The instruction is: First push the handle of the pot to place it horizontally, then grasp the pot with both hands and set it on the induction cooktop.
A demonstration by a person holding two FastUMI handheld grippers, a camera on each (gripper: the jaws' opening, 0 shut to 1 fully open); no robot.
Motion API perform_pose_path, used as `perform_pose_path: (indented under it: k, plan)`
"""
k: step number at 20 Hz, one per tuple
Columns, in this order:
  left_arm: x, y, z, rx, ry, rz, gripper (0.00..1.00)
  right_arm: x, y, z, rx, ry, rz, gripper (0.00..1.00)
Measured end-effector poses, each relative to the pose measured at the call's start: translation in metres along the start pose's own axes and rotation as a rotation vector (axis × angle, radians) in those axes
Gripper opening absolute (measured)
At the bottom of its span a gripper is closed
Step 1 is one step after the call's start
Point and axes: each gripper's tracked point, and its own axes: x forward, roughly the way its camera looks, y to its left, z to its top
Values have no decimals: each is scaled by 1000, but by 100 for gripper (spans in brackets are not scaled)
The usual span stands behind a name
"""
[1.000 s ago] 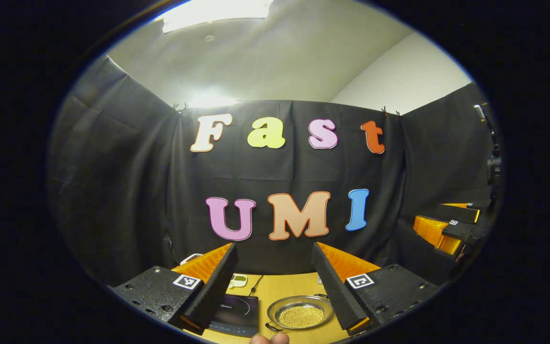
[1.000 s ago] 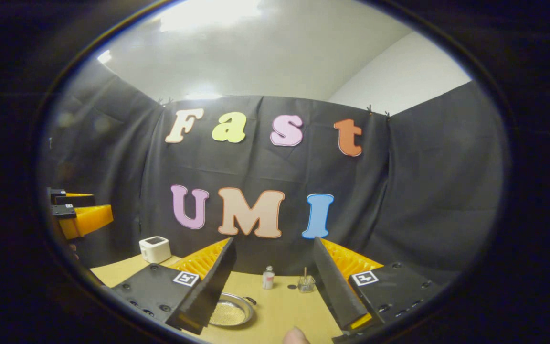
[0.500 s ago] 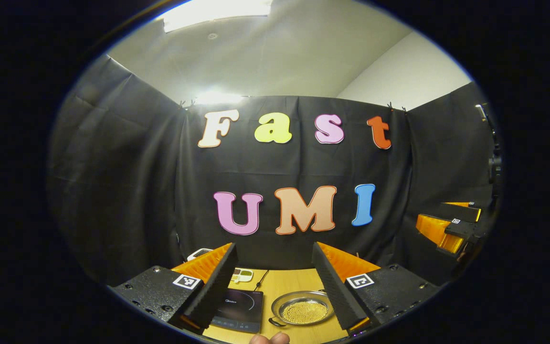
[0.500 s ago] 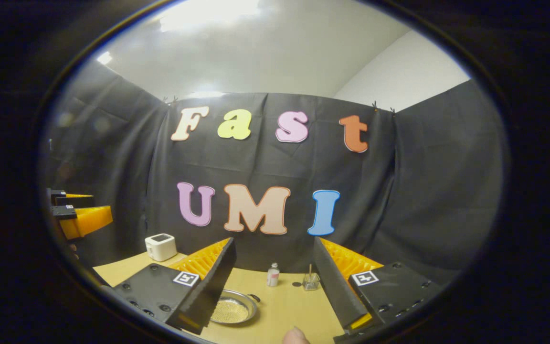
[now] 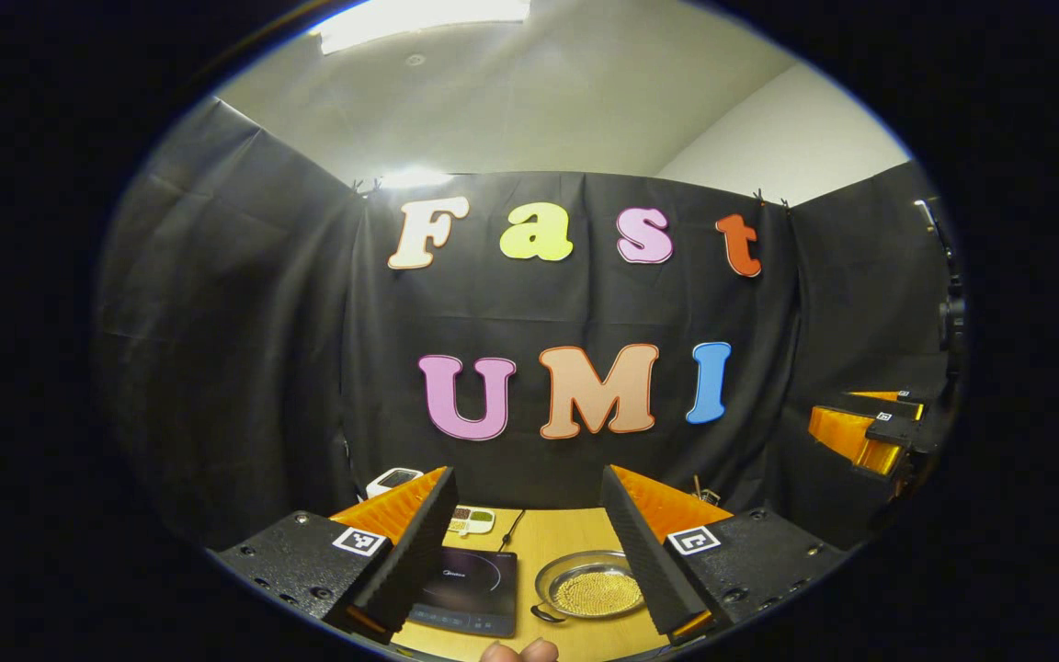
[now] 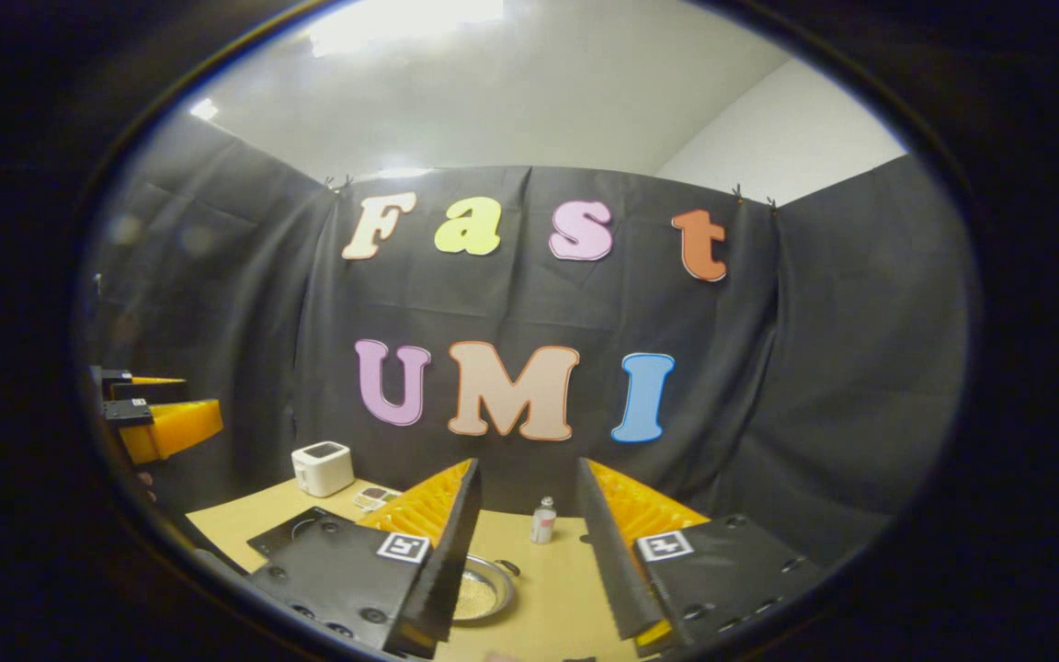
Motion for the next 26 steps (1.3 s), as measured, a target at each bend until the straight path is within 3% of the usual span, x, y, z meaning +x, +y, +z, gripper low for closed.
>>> perform_pose_path:
  k: [2, 5, 8, 10, 11, 12, 15, 19, 20, 26]
  plan:
    - [3, 9, -4, 0, 4, -8, 95, 3, 2, -7, -10, 14, -37, 39]
    - [8, 19, -10, -10, 4, -32, 93, 6, 30, -19, 46, 44, 12, 8]
    - [14, 22, -22, -22, 29, -59, 95, 9, 48, -38, 82, 103, 60, 2]
    - [20, 24, -31, -18, 50, -68, 95, 26, 44, -54, 96, 139, 48, 4]
    - [25, 24, -34, -19, 56, -70, 95, 24, 48, -64, 107, 161, 61, 0]
    - [32, 26, -39, -19, 62, -65, 95, 25, 55, -74, 112, 190, 90, 3]
    - [49, 27, -52, -22, 88, -33, 92, 36, 66, -103, 93, 269, 168, 0]
    - [70, 24, -65, -65, 111, -5, 96, 56, 68, -131, 127, 321, 219, 0]
    - [75, 24, -68, -72, 118, 7, 92, 59, 70, -136, 133, 320, 237, 0]
    - [94, 42, -87, -89, 138, 59, 95, 76, 74, -184, 157, 409, 239, 2]
